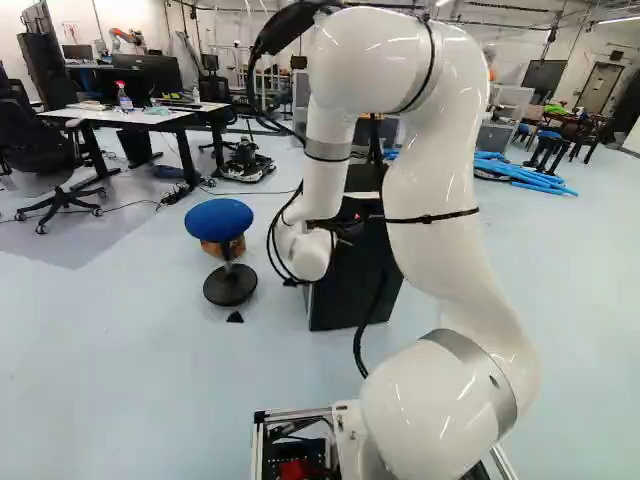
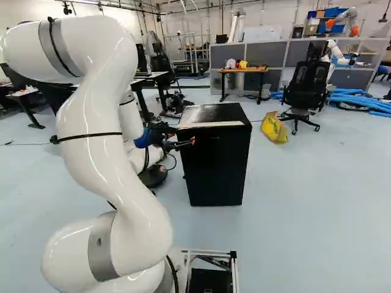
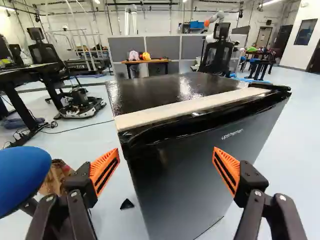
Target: Grab a drink from the fridge
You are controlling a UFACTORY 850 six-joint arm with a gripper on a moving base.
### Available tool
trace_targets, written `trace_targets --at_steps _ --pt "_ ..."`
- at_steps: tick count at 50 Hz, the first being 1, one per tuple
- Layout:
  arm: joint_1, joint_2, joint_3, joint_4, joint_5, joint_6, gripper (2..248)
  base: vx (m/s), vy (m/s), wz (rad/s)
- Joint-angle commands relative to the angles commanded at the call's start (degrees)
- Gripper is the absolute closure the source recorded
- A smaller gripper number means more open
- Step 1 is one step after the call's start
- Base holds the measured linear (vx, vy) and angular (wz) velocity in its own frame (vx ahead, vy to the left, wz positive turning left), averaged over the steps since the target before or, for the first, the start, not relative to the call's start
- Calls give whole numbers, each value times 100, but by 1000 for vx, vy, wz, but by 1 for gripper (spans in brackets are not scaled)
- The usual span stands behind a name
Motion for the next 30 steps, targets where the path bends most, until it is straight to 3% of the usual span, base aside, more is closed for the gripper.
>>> trace_targets --at_steps 18,30 --pt "77 -435 -271 174 244 0 3 0 0 0" --pt "158 -506 -388 295 415 0 3 0 0 0"
